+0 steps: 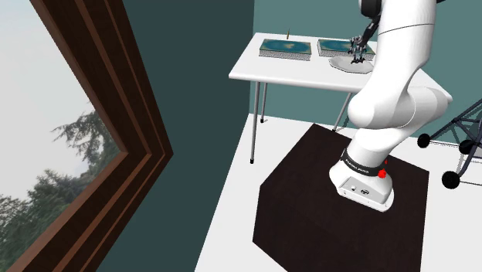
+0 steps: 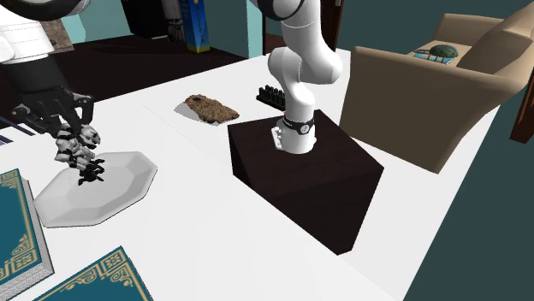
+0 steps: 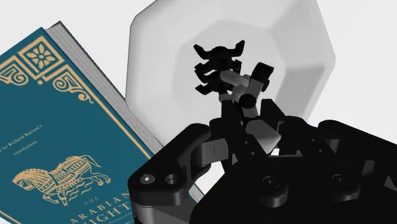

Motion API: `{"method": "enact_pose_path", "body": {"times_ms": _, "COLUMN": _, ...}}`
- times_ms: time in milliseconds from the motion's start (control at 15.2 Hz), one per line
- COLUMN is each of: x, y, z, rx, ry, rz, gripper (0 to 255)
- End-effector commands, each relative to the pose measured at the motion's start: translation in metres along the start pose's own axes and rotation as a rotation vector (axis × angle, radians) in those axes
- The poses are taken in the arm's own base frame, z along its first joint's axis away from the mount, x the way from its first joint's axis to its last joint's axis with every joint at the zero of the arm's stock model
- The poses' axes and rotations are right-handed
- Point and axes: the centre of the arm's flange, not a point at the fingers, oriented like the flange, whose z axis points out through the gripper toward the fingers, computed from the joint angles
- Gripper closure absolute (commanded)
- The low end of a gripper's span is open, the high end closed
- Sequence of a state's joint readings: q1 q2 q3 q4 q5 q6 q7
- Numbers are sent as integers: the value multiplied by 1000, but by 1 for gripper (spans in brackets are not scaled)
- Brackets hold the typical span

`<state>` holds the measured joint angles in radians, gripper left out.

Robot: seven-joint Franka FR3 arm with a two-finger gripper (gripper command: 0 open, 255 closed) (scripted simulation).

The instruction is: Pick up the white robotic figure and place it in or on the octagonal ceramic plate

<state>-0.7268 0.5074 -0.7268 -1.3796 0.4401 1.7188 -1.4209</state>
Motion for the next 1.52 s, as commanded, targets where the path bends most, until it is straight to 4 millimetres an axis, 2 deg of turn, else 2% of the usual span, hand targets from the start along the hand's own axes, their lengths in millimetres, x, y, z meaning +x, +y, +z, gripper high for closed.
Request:
{"method": "enact_pose_path", "body": {"times_ms": 0, "x": -1, "y": 0, "z": 8, "rx": -1, "ry": 0, "rz": 0, "gripper": 255}}
{"method": "enact_pose_path", "body": {"times_ms": 462, "x": -1, "y": 0, "z": 8, "rx": -1, "ry": 0, "rz": 0, "gripper": 255}}
{"method": "enact_pose_path", "body": {"times_ms": 528, "x": -1, "y": 0, "z": 8, "rx": -1, "ry": 0, "rz": 0, "gripper": 0}}
{"method": "enact_pose_path", "body": {"times_ms": 858, "x": -1, "y": 0, "z": 8, "rx": -1, "ry": 0, "rz": 0, "gripper": 0}}
{"method": "enact_pose_path", "body": {"times_ms": 1122, "x": -1, "y": 0, "z": -42, "rx": -1, "ry": 0, "rz": 0, "gripper": 0}}
{"method": "enact_pose_path", "body": {"times_ms": 1452, "x": -1, "y": 0, "z": -42, "rx": -1, "ry": 0, "rz": 0, "gripper": 0}}
